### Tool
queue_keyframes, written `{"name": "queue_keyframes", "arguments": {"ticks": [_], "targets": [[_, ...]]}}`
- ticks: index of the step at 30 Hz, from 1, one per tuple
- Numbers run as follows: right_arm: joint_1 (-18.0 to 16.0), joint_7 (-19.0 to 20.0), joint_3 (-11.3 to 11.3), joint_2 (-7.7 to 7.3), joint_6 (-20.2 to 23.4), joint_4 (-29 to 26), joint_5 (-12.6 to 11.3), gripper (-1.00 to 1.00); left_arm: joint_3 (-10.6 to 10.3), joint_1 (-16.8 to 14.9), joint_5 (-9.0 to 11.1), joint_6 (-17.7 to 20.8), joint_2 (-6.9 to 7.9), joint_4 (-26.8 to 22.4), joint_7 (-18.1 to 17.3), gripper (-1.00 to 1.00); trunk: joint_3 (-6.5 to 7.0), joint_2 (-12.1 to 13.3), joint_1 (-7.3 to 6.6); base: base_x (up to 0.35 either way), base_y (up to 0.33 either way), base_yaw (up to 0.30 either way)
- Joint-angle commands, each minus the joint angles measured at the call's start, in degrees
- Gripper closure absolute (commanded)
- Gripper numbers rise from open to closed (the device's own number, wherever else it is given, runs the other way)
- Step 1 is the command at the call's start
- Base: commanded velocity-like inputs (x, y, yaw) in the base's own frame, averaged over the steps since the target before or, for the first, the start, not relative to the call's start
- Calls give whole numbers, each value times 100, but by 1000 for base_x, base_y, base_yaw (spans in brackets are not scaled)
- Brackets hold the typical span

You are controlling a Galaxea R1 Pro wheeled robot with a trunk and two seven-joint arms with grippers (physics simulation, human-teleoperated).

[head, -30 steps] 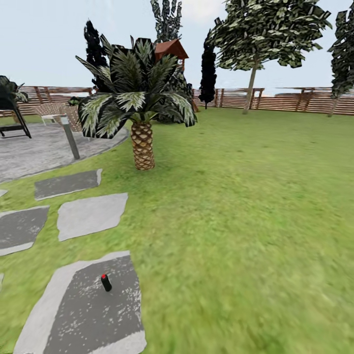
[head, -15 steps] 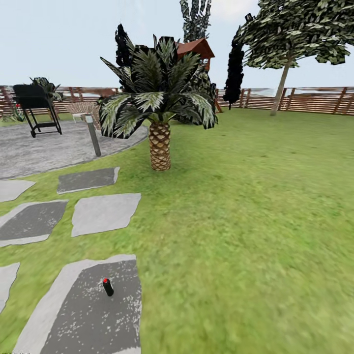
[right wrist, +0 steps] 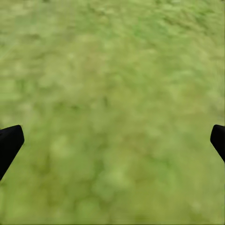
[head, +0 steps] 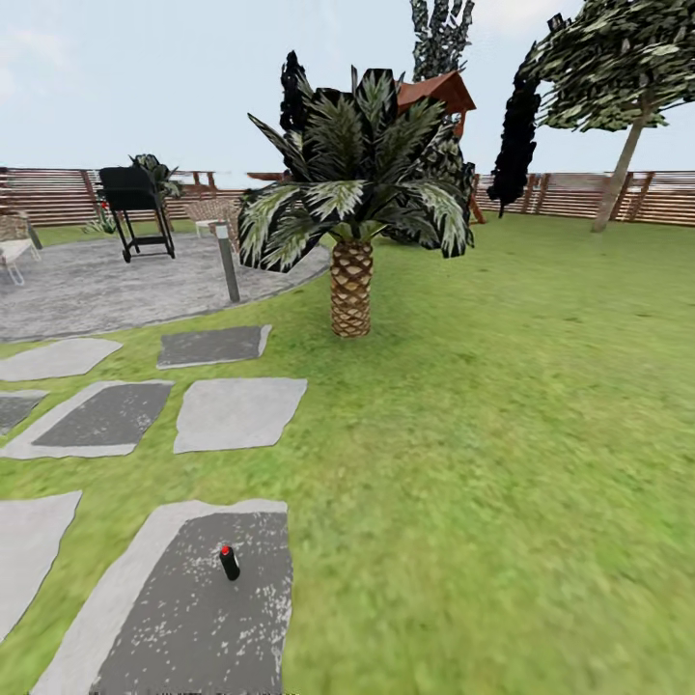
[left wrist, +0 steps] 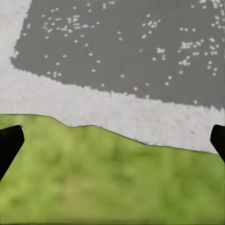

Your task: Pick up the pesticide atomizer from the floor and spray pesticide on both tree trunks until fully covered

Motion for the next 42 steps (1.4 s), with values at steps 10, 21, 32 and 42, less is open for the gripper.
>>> {"name": "queue_keyframes", "arguments": {"ticks": [10, 21, 32, 42], "targets": [[-1, -19, 19, 13, -14, -24, 7, -100, 6, -4, 16, -16, -1, 7, 6, -100, -5, -2, -1, 2, -1, 72], [-1, -23, 3, 13, -14, -21, 7, -100, 2, -4, 16, -19, -1, 7, 6, -100, -5, -2, -1, 190, -134, 195], [-1, -23, -8, 13, -14, -17, 7, -100, 9, -7, 16, -18, -1, 7, 6, -100, -5, -2, -1, 239, -188, 278], [-1, -23, -8, 13, -14, -13, 8, -100, 11, -3, 20, -16, -1, 7, 6, -100, -5, -2, -1, 223, -214, 279]]}}
